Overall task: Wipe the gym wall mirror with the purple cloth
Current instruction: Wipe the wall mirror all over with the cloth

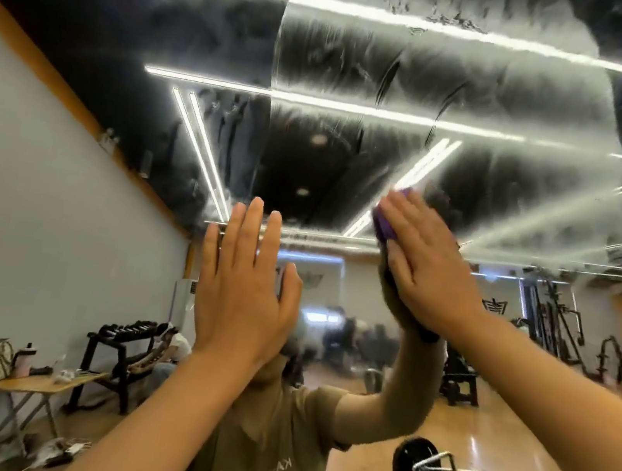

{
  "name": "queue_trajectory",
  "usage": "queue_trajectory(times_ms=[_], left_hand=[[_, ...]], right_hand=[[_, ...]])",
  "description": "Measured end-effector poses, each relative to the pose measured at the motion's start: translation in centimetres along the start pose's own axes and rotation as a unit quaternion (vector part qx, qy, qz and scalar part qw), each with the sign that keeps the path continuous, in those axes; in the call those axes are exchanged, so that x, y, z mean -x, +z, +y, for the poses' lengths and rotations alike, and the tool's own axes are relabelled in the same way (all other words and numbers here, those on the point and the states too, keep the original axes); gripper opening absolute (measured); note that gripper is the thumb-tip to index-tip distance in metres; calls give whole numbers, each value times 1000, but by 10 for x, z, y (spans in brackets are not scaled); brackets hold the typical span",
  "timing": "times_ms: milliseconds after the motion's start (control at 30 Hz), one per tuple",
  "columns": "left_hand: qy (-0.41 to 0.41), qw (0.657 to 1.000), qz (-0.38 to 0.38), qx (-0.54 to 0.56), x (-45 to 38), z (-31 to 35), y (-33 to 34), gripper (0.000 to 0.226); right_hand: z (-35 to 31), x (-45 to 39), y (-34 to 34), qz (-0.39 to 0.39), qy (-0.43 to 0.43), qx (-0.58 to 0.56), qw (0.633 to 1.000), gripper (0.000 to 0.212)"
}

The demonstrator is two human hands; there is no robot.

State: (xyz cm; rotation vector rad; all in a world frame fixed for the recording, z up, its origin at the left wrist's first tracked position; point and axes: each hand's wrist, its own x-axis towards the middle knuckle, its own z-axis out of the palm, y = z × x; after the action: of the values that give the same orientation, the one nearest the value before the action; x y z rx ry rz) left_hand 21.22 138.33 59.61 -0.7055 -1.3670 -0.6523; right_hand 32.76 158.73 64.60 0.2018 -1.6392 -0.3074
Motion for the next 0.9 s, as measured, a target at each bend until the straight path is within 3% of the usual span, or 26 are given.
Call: queue_trajectory(times_ms=[200,333,400,533,733,900], left_hand=[[22,1000,-12,4,8,44,15,61],[23,999,-23,0,17,61,25,61],[19,999,-28,3,18,66,28,62],[-21,998,-50,11,21,77,27,67],[-23,996,-85,9,26,99,27,72],[-48,995,-90,10,36,118,30,73]], right_hand=[[-2,104,-19,-142,-198,34,969,50],[26,101,-28,-199,-306,60,929,49],[39,80,-28,-187,-296,52,935,49],[73,18,-31,-100,-145,31,984,50],[77,7,-24,-50,-46,-19,998,58],[59,115,-26,-105,-187,9,977,52]])
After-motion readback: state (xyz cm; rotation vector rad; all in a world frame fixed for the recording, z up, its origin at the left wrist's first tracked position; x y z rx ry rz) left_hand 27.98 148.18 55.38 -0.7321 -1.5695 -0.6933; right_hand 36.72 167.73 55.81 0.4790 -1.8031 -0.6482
